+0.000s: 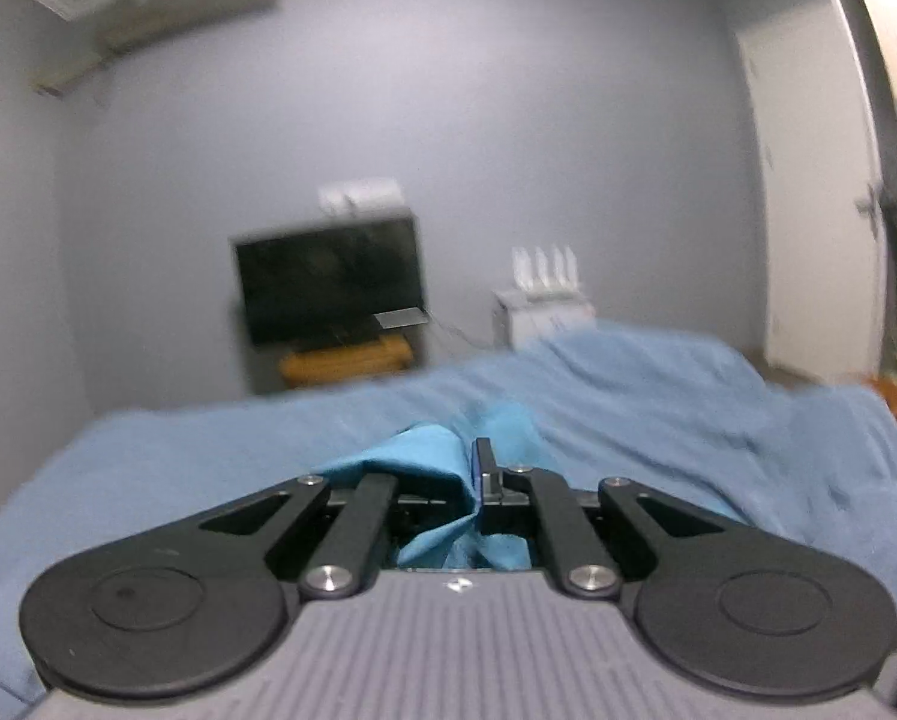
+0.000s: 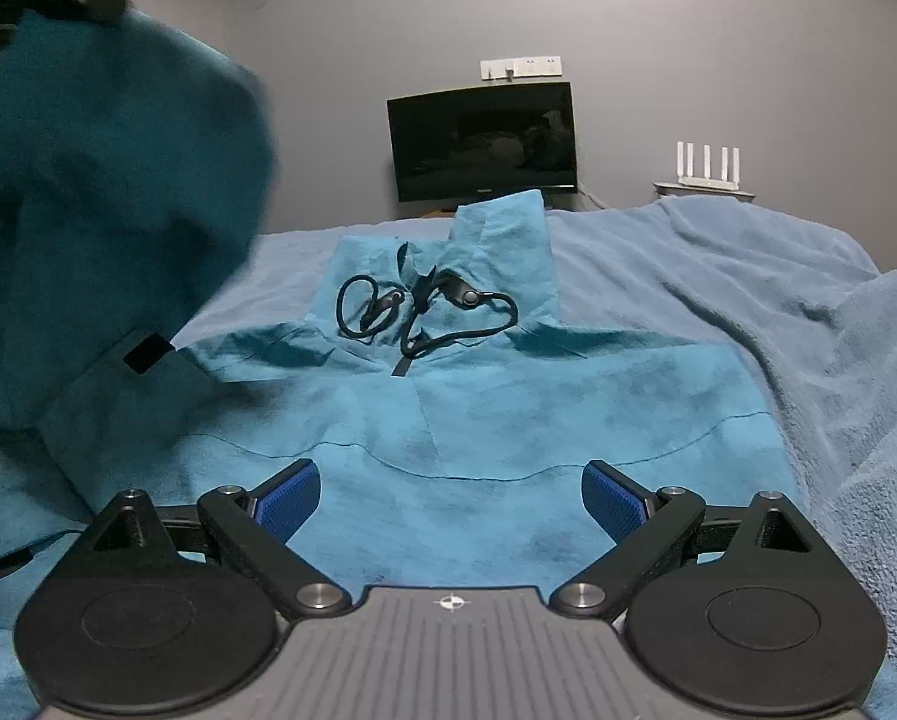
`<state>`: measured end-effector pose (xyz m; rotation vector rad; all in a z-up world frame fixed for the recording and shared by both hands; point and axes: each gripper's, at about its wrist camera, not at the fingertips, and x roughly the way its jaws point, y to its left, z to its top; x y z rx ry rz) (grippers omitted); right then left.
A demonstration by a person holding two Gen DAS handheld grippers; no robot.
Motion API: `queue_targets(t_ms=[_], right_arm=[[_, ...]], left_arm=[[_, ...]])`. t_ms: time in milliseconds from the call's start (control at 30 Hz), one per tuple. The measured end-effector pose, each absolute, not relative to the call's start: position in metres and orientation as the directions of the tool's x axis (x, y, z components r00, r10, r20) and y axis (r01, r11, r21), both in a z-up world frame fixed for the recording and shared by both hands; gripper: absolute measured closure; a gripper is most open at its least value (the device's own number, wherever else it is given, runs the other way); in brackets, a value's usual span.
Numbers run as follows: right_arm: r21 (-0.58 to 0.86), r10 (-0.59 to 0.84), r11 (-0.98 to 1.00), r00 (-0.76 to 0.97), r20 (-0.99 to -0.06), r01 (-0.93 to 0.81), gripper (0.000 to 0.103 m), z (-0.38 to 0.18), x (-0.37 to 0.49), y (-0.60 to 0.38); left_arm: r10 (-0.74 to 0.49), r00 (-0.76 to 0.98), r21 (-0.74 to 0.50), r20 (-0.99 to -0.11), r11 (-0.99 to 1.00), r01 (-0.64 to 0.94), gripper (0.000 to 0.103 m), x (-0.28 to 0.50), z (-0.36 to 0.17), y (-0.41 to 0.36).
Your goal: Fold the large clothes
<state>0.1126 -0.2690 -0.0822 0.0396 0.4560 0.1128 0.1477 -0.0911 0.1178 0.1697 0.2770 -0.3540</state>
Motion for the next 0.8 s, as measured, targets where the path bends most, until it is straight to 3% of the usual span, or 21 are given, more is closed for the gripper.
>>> queue_targets(t_ms=[133,233,267,300,433,500,567,667,800], right_arm=[[0.064,0.112,0.994,0.885,-0.452,-0.094,0.007,-0.086,0.114,-0.272],[0.076,0.118,0.993,0.87,-0.479,-0.093,0.007,-0.09,0.117,-0.276],[0.08,0.119,0.993,0.866,-0.485,-0.092,0.007,-0.091,0.118,-0.277],[0.084,0.121,0.992,0.863,-0.491,-0.091,0.007,-0.091,0.119,-0.278],[0.092,0.125,0.992,0.857,-0.5,-0.091,0.007,-0.092,0.12,-0.28],[0.088,0.126,0.992,0.856,-0.501,-0.094,0.007,-0.093,0.12,-0.279],[0.083,0.126,0.992,0.857,-0.499,-0.098,0.007,-0.092,0.121,-0.278],[0.074,0.131,0.991,0.865,-0.484,-0.109,0.007,-0.09,0.117,-0.277],[0.043,0.127,0.992,0.88,-0.459,-0.12,0.007,-0.085,0.11,-0.271]], left_arm=[[-0.362,0.809,0.079,-0.464,0.892,0.444,0.095,0.161,0.053,-0.131],[-0.408,0.701,-0.006,-0.585,0.866,0.5,0.062,0.17,0.02,-0.14],[-0.428,0.683,-0.027,-0.592,0.858,0.514,0.047,0.166,0.014,-0.138],[-0.442,0.68,-0.038,-0.585,0.852,0.522,0.039,0.148,0.01,-0.133],[-0.497,0.685,-0.071,-0.532,0.833,0.549,0.033,0.117,0.028,-0.099],[-0.486,0.738,-0.048,-0.468,0.848,0.528,0.017,0.1,0.054,-0.078],[-0.42,0.805,-0.019,-0.419,0.89,0.455,0.01,0.087,0.074,-0.051],[-0.283,0.877,-0.023,-0.388,0.955,0.297,0.01,0.091,0.077,-0.006],[-0.118,0.866,-0.081,-0.486,0.993,0.09,0.01,0.114,0.054,0.042]])
